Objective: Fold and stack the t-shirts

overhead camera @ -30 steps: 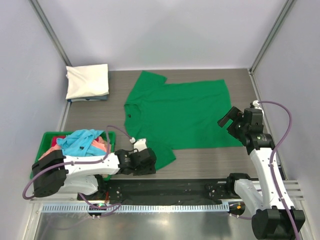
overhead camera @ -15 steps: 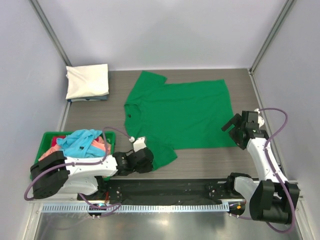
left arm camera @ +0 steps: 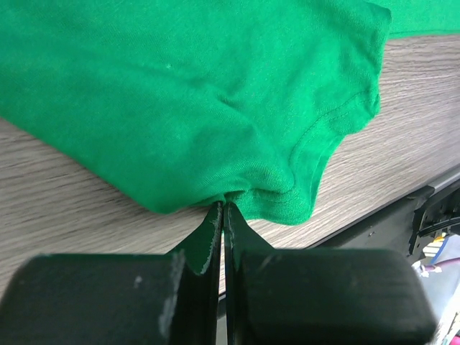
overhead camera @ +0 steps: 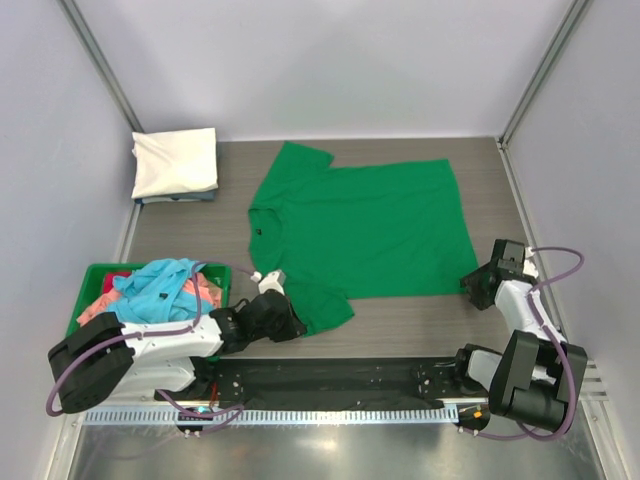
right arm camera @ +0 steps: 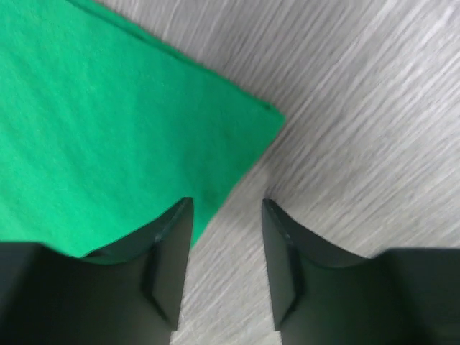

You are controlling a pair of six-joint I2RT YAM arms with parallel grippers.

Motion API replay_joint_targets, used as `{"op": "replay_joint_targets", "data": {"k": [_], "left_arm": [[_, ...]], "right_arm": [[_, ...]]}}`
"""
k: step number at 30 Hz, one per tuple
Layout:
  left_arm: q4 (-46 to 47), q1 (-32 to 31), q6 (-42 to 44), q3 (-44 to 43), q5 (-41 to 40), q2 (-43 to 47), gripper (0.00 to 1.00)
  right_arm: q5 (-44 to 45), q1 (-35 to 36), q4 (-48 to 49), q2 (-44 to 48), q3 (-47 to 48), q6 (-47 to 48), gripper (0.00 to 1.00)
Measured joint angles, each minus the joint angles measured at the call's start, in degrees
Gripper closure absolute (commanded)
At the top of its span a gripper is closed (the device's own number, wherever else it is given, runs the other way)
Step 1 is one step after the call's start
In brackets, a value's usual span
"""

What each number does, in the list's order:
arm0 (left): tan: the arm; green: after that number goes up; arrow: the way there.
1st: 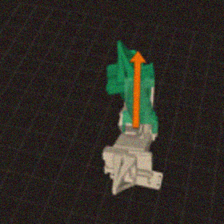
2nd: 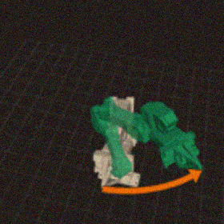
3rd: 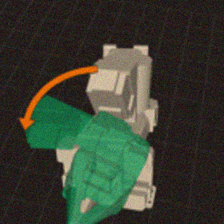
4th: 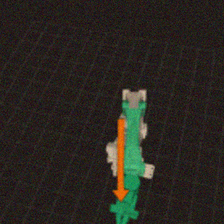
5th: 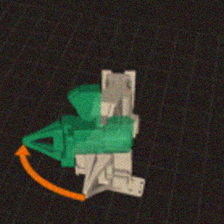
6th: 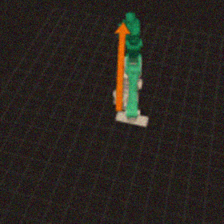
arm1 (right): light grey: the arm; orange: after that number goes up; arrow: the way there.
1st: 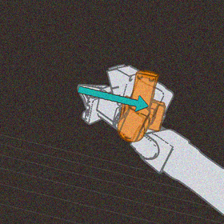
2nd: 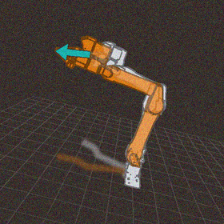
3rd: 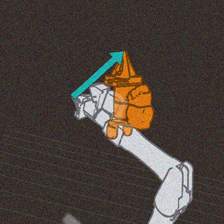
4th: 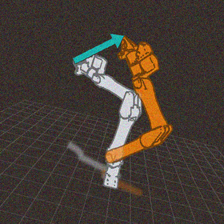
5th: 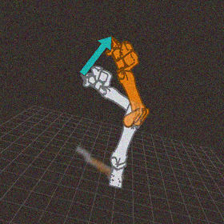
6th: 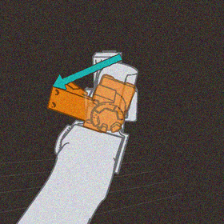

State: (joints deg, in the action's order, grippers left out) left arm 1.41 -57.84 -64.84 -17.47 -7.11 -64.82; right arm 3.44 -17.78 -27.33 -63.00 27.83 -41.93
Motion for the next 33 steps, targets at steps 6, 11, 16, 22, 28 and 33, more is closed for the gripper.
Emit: {"op": "replay_joint_targets", "data": {"k": [6,11,16,22,28,33], "left_arm": [[1.1,0.7,0.9,0.2,1.1,-0.4,1.00],[2.4,1.3,0.8,0.2,1.9,-1.4,1.00],[3.1,1.4,0.8,0.0,2.2,-1.9,1.00],[-3.5,1.5,0.9,-3.0,2.2,-1.9,1.00],[-20.1,1.5,2.3,-11.4,1.2,3.3,1.00],[-32.6,1.7,3.7,-21.2,-2.4,9.6,1.00]], "right_arm": [[-1.2,-2.5,5.4,-4.7,0.7,-0.3,0.60],[-2.3,-3.5,10.1,-7.6,1.3,0.0,0.88],[-4.3,-4.1,13.7,-8.7,0.7,0.4,0.99],[-7.8,-4.1,13.8,-6.8,-0.9,0.7,0.99],[-10.7,-4.1,6.6,-1.3,-1.6,1.3,0.99],[-11.4,-4.1,2.1,3.3,-0.2,1.9,0.99]]}}
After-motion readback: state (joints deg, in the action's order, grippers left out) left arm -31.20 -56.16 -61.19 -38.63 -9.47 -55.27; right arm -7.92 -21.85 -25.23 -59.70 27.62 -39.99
